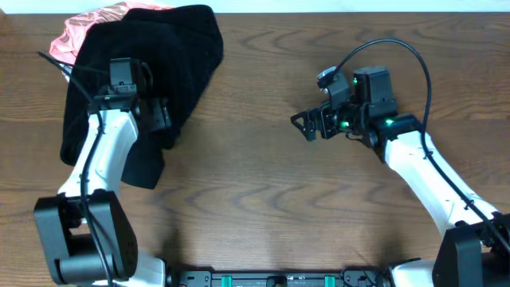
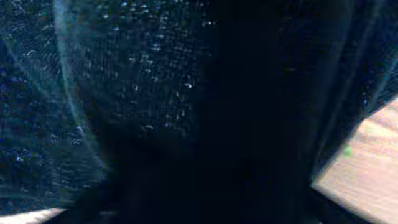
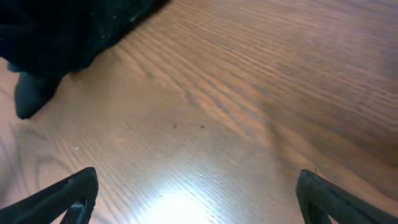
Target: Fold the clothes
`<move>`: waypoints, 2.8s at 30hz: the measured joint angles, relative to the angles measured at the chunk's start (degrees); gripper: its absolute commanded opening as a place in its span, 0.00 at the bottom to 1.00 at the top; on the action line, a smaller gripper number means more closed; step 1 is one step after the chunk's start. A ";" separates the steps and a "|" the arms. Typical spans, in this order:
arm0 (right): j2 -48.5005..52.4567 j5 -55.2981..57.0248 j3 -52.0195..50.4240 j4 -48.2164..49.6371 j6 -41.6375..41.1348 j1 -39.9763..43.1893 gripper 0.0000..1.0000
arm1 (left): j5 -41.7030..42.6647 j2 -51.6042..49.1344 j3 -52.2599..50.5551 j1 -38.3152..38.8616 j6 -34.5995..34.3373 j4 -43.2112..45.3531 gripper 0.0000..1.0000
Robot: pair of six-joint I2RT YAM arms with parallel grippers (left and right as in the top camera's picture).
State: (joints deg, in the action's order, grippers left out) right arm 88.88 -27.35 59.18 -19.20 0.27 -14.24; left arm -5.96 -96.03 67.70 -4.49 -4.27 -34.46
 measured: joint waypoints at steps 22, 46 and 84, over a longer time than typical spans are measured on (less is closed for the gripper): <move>-0.04 0.37 0.00 -2.47 -0.46 4.20 0.89 | -0.85 14.40 9.84 11.34 -0.63 4.90 0.06; -25.99 -1.95 0.02 -16.04 -0.42 22.32 0.95 | 0.02 8.04 12.07 40.54 -7.02 34.73 0.06; -18.91 3.39 0.02 -26.23 4.50 6.80 0.92 | 6.21 10.86 12.68 45.99 -16.57 -11.58 0.69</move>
State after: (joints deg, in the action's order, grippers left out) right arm 69.97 -23.97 59.20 -45.43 4.78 -7.44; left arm 0.25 -85.17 80.38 41.50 -20.84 -46.04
